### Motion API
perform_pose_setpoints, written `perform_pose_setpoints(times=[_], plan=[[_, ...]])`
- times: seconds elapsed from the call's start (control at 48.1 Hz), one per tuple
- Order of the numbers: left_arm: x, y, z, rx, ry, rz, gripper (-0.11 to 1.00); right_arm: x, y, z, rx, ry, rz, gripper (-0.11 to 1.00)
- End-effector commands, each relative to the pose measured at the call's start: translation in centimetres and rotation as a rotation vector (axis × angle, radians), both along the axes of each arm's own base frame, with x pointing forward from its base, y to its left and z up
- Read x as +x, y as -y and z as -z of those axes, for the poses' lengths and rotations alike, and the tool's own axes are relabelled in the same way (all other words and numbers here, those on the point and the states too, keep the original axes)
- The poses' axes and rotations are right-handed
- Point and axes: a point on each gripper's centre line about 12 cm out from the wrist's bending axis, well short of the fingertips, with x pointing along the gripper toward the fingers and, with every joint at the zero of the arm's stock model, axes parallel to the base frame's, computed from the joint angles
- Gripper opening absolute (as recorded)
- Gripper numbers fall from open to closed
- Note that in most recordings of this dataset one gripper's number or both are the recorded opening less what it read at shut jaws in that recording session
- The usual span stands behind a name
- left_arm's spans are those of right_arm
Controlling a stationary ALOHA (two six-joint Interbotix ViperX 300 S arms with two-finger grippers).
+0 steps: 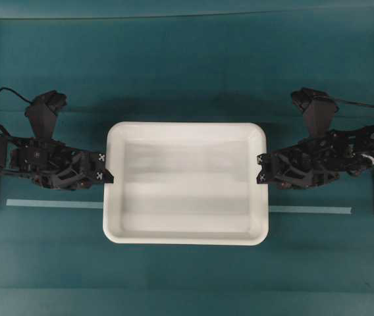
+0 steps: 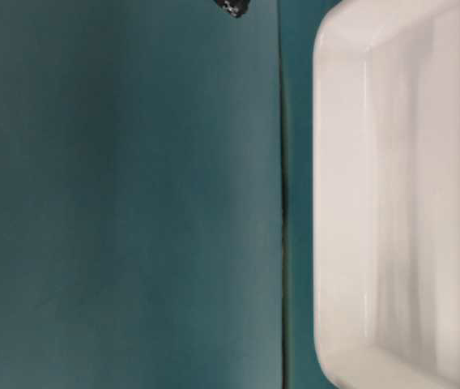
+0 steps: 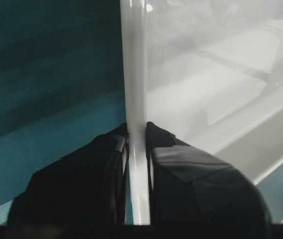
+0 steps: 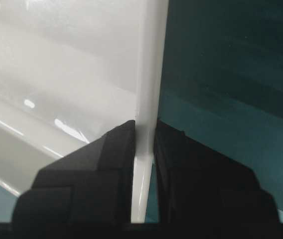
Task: Lift the white case with both hands.
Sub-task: 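Lower the held tray back down onto the table with both grippers, then open both grippers and release the tray rims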
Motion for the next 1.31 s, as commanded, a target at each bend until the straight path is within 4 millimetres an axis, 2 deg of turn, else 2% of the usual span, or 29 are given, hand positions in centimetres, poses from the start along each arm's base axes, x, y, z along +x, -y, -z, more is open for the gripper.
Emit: perform_pose_setpoints(times=[0.0,0.312,0.374,0.457,0.561,0.665,0.727,0.81,0.873,1.06,1.288], plan=[[-2.0,0.0,2.0,-0.011,-0.135,-0.012,0.06,-0.8,0.2,1.7,0.0,-0.073,-0.012,0.1],[-1.6,-0.1,1.8,-0.007,-0.124,-0.007,0.06,-0.6,0.4,1.5,0.004,-0.064,0.002,0.1],[-1.5,-0.1,1.8,-0.005,-0.118,-0.005,0.06,-0.5,0.4,1.4,0.006,-0.06,0.006,0.15],[-1.5,-0.1,1.8,-0.005,-0.117,-0.005,0.08,-0.2,0.5,1.2,0.008,-0.052,0.011,0.27],[-1.4,-0.1,1.7,-0.004,-0.11,-0.005,0.2,0.0,0.5,1.1,0.014,-0.05,0.016,0.56],[-1.2,-0.1,1.4,-0.003,-0.095,-0.005,0.47,0.0,0.5,1.0,0.024,-0.056,0.025,0.82],[-1.2,-0.1,1.2,-0.003,-0.089,-0.005,0.66,0.0,0.5,1.0,0.026,-0.057,0.025,0.9],[-1.0,-0.1,1.0,-0.002,-0.08,-0.005,0.88,0.0,0.5,0.7,0.025,-0.048,0.025,0.91],[-0.9,-0.1,0.8,0.001,-0.071,-0.001,0.97,0.1,0.5,0.5,0.024,-0.04,0.024,0.91],[-0.5,-0.1,-0.3,0.029,-0.03,0.032,0.95,-0.2,0.4,-0.6,0.03,-0.017,0.025,0.9],[-0.3,-0.2,-2.9,0.073,0.059,0.075,0.95,-0.7,1.0,-3.7,0.006,0.08,0.025,0.9]])
